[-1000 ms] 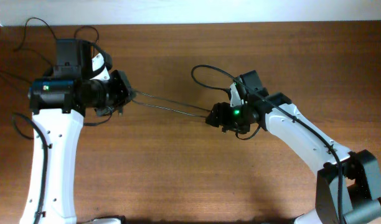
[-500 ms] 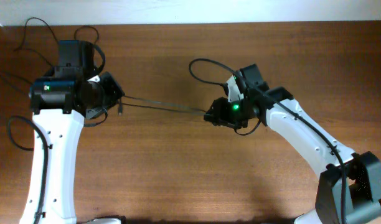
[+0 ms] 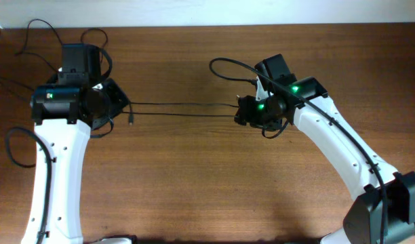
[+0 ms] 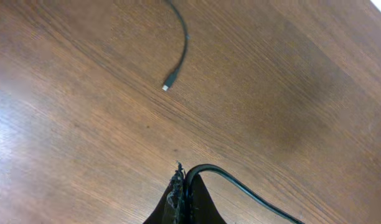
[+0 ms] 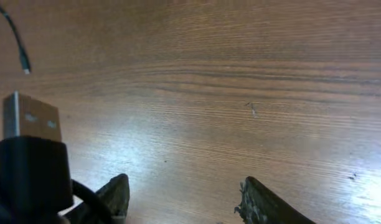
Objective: Untangle cables
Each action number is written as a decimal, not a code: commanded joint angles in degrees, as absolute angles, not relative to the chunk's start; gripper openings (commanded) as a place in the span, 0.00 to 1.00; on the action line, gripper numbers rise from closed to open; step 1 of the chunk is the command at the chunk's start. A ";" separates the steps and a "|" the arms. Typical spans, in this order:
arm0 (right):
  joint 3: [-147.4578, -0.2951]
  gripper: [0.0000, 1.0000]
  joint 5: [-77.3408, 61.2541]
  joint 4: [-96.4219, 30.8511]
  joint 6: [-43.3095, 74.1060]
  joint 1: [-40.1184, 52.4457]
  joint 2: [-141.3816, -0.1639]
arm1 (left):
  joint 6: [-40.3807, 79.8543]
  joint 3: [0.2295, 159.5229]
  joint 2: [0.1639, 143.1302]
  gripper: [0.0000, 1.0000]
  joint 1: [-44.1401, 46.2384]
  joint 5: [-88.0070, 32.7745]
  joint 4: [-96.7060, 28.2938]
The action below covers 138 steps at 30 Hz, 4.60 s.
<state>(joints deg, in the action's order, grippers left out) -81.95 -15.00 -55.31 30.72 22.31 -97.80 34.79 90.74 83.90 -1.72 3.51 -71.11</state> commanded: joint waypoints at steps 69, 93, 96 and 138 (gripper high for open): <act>-83.83 0.99 -20.69 -44.84 15.22 27.44 -113.54 | 9.85 91.98 82.91 0.00 3.38 -47.79 -57.91; -83.77 0.99 -27.92 -40.45 15.44 28.27 -113.86 | 24.91 91.98 82.91 0.00 3.38 -51.72 -46.54; -83.77 0.99 -28.36 -39.29 17.04 28.21 -113.86 | 27.11 91.98 82.91 0.00 3.38 -51.77 -45.63; -83.92 0.04 -36.73 -48.03 21.71 22.48 -93.78 | 37.65 91.98 85.52 0.48 3.25 11.35 -65.47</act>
